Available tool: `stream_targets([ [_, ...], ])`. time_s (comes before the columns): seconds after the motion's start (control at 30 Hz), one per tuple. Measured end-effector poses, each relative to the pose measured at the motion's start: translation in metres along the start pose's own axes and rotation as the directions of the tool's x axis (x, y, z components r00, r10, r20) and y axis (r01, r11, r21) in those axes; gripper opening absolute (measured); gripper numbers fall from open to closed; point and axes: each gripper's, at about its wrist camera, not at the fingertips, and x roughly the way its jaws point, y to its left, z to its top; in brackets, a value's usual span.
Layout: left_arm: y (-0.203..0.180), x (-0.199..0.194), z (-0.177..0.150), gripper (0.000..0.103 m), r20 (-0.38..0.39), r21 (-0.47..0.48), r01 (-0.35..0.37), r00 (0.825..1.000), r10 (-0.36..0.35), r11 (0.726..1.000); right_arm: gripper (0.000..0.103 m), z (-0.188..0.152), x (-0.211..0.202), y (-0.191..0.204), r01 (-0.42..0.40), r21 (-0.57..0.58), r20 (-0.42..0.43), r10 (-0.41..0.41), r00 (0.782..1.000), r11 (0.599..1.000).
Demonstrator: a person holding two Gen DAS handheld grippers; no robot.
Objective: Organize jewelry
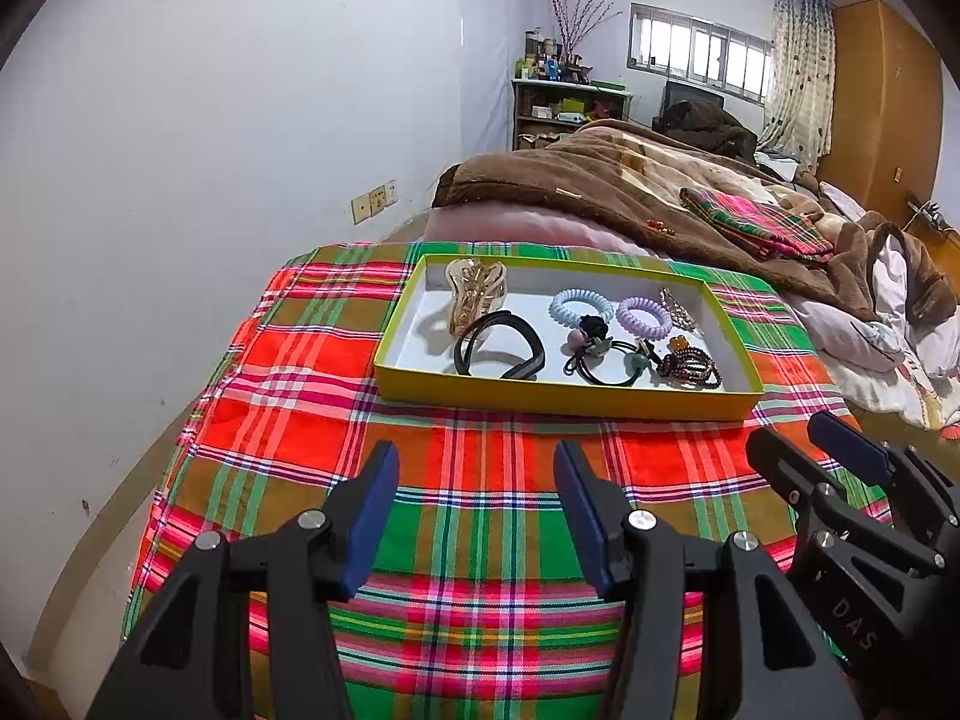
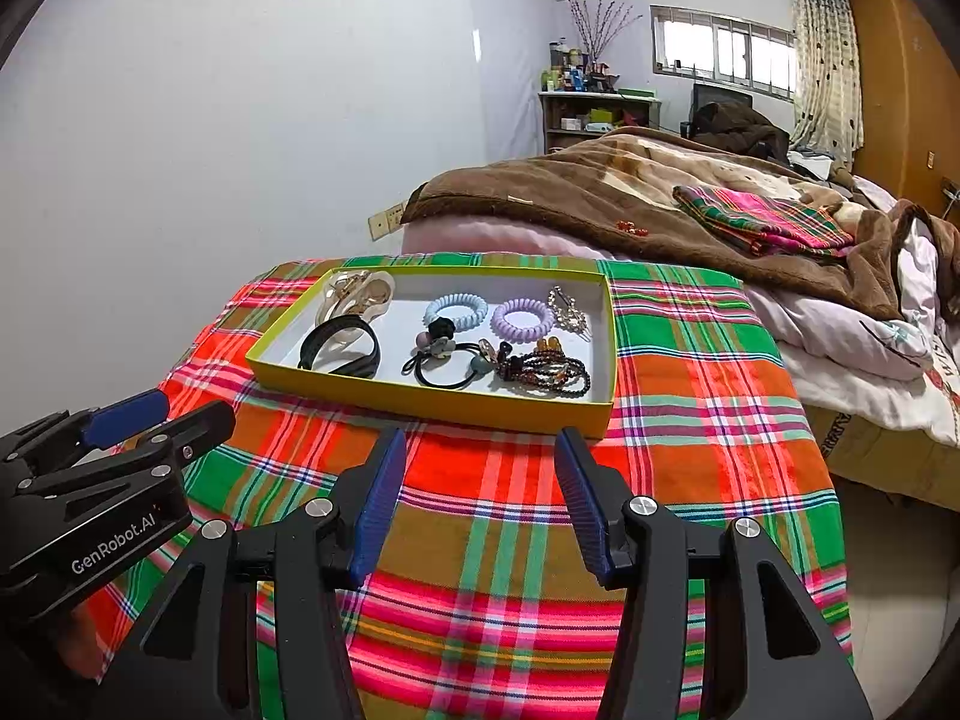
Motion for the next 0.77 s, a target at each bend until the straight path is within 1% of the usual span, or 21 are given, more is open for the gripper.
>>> stream_targets([
  [0.77, -0.0022, 0.0023, -0.0019, 0.056, -0.011, 0.005, -0.001, 1.000, 0.001, 1.000, 0.052, -0.0014, 0.0001, -0.0009, 0.001, 0.001, 0.001, -0.001, 1.000, 1.000],
])
